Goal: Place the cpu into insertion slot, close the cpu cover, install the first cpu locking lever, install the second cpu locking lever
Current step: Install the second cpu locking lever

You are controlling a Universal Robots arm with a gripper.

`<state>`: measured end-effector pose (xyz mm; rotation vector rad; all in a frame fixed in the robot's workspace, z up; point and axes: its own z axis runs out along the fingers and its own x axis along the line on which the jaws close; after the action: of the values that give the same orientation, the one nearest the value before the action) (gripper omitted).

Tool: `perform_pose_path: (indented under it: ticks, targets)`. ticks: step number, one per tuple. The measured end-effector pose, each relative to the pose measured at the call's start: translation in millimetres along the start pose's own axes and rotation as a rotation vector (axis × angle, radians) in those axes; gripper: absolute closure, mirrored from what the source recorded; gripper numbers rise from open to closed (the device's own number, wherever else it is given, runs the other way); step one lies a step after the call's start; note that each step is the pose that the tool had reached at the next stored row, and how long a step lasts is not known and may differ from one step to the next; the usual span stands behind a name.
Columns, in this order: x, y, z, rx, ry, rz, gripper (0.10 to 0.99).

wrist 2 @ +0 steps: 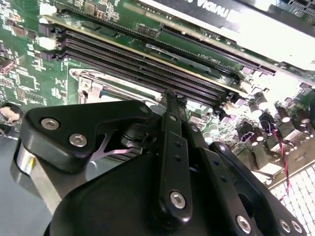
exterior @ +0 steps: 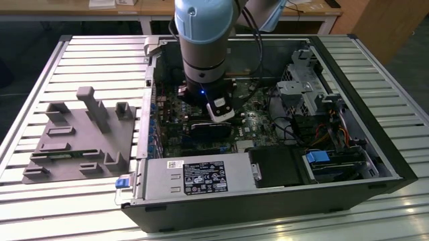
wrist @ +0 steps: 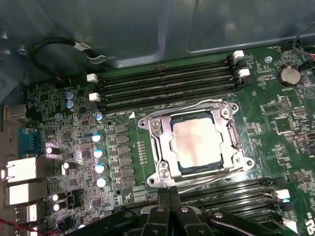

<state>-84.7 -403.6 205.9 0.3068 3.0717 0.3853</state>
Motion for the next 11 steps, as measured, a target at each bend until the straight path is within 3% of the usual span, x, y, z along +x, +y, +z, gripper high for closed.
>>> perform_pose_path:
  ticks: [7,11]
  targets:
    - [0.7,-2.0,7.4,-0.027,0.0049,0.002,0.984]
    - [2.4,-2.7,8.5,-0.037,0.0062,0.002,0.984]
